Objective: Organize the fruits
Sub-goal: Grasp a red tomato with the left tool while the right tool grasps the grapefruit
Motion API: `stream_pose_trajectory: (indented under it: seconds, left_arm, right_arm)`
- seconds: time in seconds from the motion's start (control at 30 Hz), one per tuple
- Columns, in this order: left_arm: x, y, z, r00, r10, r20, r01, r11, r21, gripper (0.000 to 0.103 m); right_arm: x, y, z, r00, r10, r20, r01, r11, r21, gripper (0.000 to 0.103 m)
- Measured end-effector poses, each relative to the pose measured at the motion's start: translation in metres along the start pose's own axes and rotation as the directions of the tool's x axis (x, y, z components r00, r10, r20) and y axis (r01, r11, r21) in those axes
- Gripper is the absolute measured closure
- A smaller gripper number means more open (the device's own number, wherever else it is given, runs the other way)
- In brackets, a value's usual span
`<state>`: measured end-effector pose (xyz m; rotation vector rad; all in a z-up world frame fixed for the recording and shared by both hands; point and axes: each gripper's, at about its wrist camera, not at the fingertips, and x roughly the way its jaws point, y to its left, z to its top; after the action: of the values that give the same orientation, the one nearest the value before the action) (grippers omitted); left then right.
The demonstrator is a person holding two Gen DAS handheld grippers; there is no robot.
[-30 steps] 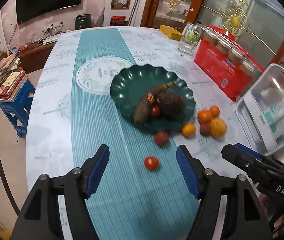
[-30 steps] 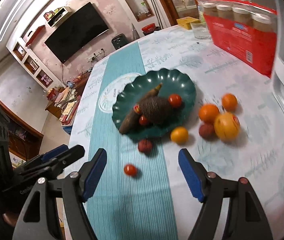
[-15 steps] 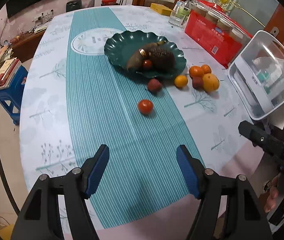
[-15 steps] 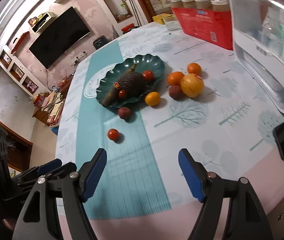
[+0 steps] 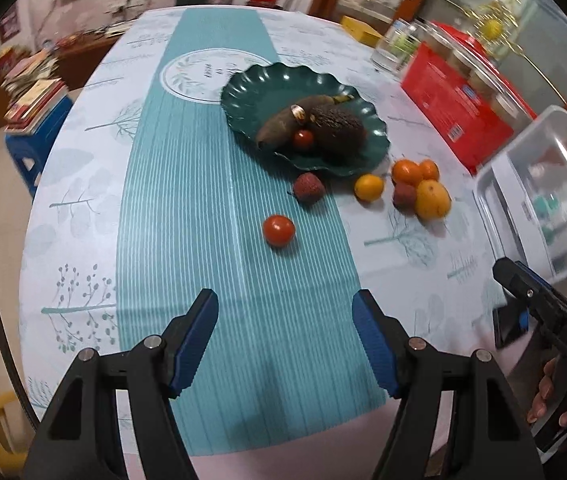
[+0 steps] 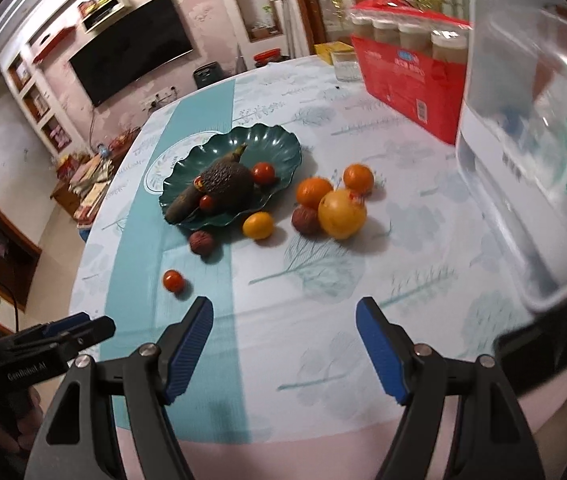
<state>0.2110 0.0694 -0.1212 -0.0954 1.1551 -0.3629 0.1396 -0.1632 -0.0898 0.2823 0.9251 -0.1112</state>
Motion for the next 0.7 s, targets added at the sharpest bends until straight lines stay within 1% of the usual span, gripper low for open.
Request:
stream_pose_trajectory:
  seconds: [0.2,0.3,0.37,0.43,0.57,0.7]
  left_arm:
    - [0.019,-0.008,0.007,0.998,0.057,0.025,-0.054,0.993,-0.107,0.035]
    - [0.030,-0.011,0.009,0.996,0.082,0.031,-0.076,0.984,-0.164,0.035]
    - [0.040,-0.013,0.010,0.993,0.109,0.036,-0.099,0.974,-0.202,0.035]
    - [0.049,-0.015,0.010,0.987,0.159,0.038,-0.146,0.963,-0.228,0.035]
    - [0.066,-0.014,0.010,0.979,0.200,0.043,-0.179,0.940,-0.291,0.035]
    - [0.082,-0.013,0.008,0.971,0.235,0.045,-0.207,0.919,-0.336,0.035]
  right_arm:
    - [0.018,-0.017,0.028,1.000,0.023,-0.014,-0.025,0.991,-0.130,0.029]
    - [0.027,-0.022,0.038,0.999,0.027,-0.021,-0.030,0.980,-0.195,0.029]
    - [0.035,-0.026,0.044,0.999,0.031,-0.027,-0.037,0.968,-0.246,0.029]
    - [0.043,-0.029,0.047,0.999,0.034,-0.031,-0.041,0.955,-0.295,0.029]
    - [0.062,-0.033,0.048,0.999,0.034,-0.042,-0.047,0.921,-0.387,0.029]
    - [0.081,-0.040,0.044,0.999,0.040,-0.022,-0.045,0.895,-0.444,0.029]
